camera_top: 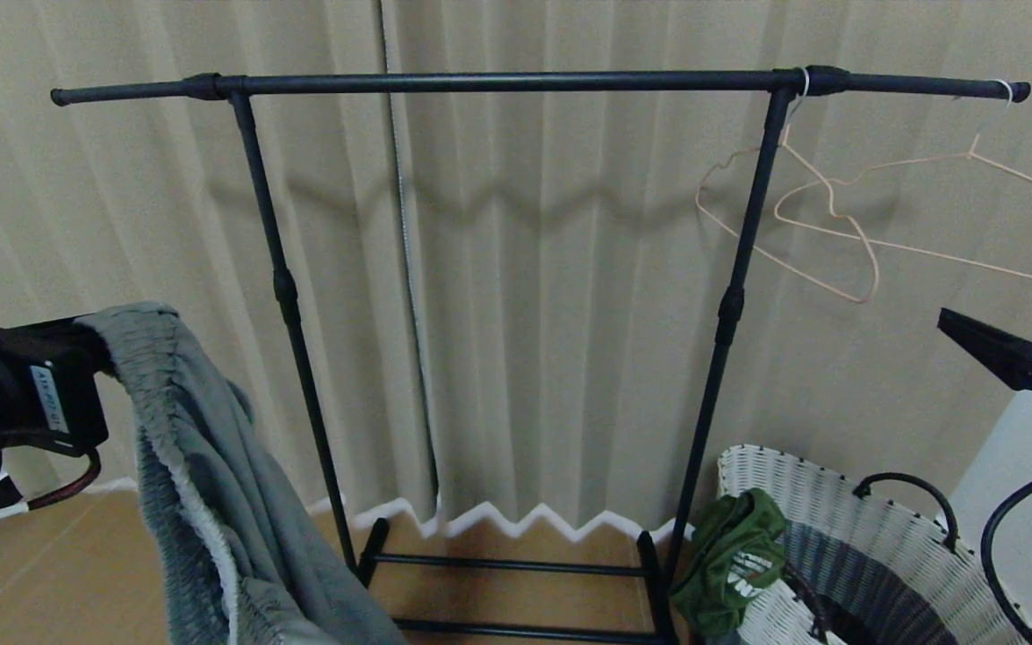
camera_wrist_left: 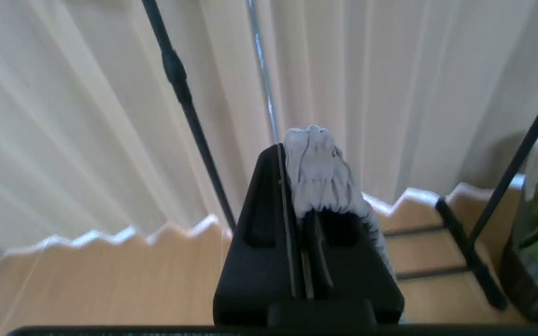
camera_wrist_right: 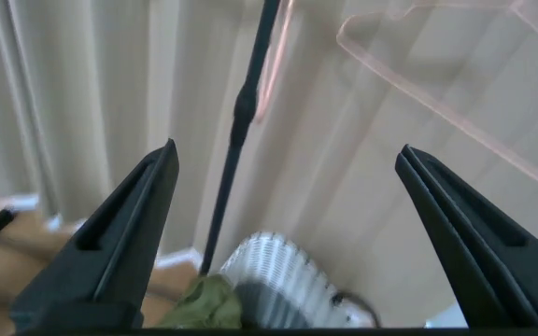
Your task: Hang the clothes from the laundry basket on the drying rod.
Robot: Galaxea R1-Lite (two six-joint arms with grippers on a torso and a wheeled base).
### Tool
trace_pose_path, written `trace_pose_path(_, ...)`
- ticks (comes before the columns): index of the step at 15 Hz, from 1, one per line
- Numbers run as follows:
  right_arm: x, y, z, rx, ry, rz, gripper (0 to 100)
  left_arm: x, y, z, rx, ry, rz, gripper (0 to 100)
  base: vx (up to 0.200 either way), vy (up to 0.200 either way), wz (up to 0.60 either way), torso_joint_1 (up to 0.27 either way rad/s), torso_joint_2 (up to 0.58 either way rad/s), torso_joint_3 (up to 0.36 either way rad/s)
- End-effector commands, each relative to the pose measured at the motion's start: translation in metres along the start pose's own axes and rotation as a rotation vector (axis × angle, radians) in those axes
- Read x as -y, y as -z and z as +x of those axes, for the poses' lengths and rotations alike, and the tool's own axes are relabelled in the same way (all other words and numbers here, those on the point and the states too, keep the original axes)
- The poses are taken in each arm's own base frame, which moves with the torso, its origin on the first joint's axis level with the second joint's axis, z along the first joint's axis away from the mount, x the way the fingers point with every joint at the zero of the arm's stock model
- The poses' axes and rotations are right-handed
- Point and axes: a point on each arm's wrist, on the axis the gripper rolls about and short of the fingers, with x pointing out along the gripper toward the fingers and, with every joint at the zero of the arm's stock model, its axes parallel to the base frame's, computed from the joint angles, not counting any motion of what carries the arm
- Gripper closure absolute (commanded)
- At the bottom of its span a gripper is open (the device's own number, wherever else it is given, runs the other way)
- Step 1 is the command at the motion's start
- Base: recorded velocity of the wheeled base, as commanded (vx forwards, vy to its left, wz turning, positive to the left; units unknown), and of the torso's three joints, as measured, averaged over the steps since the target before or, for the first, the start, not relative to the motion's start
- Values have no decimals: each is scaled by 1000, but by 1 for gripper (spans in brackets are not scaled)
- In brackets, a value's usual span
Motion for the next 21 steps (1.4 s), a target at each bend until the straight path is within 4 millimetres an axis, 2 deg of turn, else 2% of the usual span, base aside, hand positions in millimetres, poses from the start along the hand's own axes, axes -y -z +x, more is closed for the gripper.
trace_pose_path(1,1,-2,-2,6,4,-2,0,0,0,-1,2,-1,0,100,0,0,0,217,-452,-295)
trace_pose_path(8,0,0,-4,-7,3,0,0,0,5,-2,-9,13,14,100,0,0,0,176,-418,-244)
trace_pose_path(14,6,3,-20,-162,30,-38,0,-3,7,-7,7,-7,14,100,0,0,0,12,-28,-16)
trace_pose_path(21,6,-1,-21,-139,31,-39,0,-9,10,-8,50,-53,-4,100,0,0,0,0,0,0)
